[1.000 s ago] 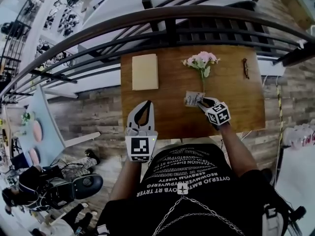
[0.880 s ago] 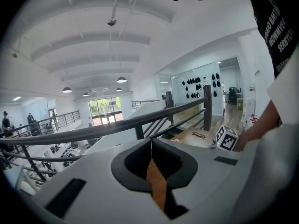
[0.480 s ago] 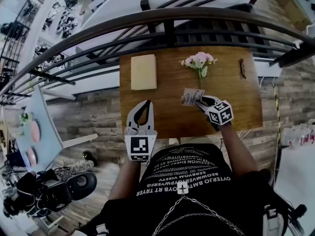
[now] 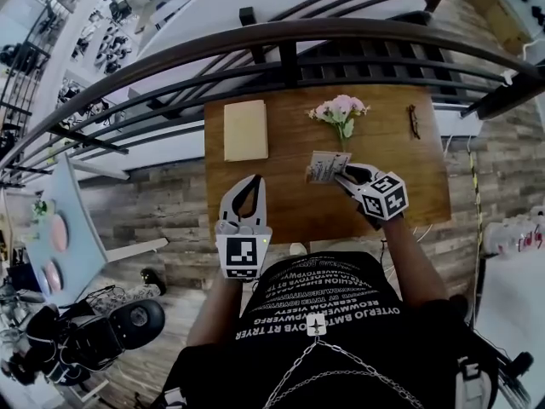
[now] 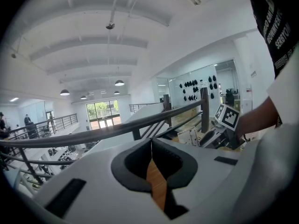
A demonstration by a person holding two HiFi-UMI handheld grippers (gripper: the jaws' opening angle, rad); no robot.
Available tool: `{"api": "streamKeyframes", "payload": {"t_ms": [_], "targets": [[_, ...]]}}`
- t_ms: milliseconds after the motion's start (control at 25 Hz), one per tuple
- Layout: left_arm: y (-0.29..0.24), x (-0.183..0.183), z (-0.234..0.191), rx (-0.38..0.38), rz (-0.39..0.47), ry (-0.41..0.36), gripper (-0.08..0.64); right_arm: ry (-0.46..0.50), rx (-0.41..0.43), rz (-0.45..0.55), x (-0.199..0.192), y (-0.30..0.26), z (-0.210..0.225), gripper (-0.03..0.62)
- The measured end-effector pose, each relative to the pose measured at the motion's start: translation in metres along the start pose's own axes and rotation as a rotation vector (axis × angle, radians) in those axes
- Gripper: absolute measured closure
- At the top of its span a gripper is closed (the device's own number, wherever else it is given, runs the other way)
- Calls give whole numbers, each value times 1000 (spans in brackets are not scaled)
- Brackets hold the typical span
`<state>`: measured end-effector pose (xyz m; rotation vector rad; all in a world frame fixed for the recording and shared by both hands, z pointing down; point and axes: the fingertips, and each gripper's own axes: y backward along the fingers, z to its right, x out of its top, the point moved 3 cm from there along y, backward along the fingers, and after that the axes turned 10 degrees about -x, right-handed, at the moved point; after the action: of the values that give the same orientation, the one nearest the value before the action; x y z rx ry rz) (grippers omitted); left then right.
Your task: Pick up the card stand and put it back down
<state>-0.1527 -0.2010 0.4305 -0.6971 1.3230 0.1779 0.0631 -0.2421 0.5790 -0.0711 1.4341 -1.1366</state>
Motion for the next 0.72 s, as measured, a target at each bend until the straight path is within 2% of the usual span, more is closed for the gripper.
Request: {"api": "streamKeyframes", "payload": {"t_ms": [720], "targets": [[3, 3, -8, 19, 32, -7, 531, 76, -9, 121, 72, 42, -15, 456]]}}
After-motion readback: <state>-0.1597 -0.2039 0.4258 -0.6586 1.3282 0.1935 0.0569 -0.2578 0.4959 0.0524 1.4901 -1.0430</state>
